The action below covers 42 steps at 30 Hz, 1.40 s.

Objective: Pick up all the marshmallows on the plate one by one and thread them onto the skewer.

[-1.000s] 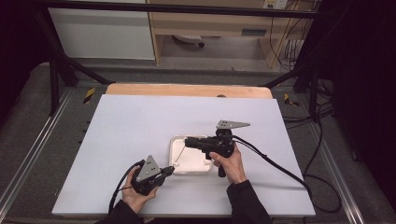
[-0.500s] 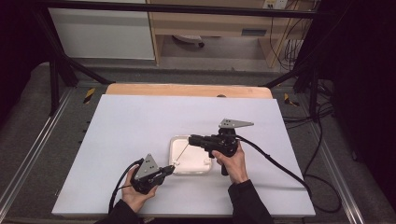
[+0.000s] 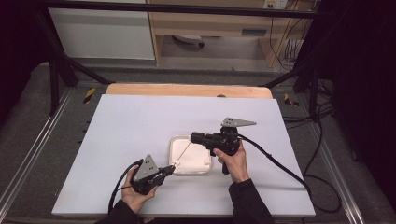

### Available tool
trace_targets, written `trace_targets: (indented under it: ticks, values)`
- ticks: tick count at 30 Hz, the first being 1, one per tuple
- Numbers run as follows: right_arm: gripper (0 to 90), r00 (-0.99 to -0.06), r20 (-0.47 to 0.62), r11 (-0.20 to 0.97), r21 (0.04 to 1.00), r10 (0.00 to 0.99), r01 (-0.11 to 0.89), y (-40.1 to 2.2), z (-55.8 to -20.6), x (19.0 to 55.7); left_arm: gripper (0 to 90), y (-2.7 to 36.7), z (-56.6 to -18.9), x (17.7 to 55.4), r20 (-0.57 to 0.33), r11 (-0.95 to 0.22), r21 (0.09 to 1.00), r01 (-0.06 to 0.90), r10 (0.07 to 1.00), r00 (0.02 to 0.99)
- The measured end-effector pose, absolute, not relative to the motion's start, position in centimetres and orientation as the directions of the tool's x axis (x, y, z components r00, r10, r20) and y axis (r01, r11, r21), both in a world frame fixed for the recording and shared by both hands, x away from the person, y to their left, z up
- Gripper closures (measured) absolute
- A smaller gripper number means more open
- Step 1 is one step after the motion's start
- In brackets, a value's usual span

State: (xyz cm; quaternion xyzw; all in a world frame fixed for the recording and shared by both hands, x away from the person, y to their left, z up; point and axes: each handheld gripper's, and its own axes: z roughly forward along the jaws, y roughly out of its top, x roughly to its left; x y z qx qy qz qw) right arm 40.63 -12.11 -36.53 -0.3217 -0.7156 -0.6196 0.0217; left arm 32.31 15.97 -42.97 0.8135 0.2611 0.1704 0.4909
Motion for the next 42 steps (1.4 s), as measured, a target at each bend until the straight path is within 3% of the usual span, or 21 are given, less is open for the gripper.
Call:
trace_targets:
  ticks: [10,15,27,42]
  values:
    - [83.6,-0.774,0.511,-0.013,0.837,0.373,0.547,-12.3,-37.3,40.7,89.2,15.7,-43.1,32.0,0.038,-0.384,0.894,0.232,0.580,0.814]
    - [83.3,-0.773,0.497,0.001,0.841,0.394,0.541,-12.3,-37.4,40.6,89.2,15.8,-43.3,32.6,0.006,-0.379,0.883,0.277,0.600,0.800]
    - [82.8,-0.781,0.461,0.024,0.855,0.421,0.518,-12.9,-36.8,40.6,89.2,15.8,-43.3,32.7,0.009,-0.379,0.885,0.271,0.596,0.803]
    - [84.0,-0.771,0.456,-0.034,0.869,0.444,0.494,-13.7,-36.2,40.7,89.3,16.0,-43.3,32.5,0.034,-0.410,0.872,0.267,0.596,0.803]
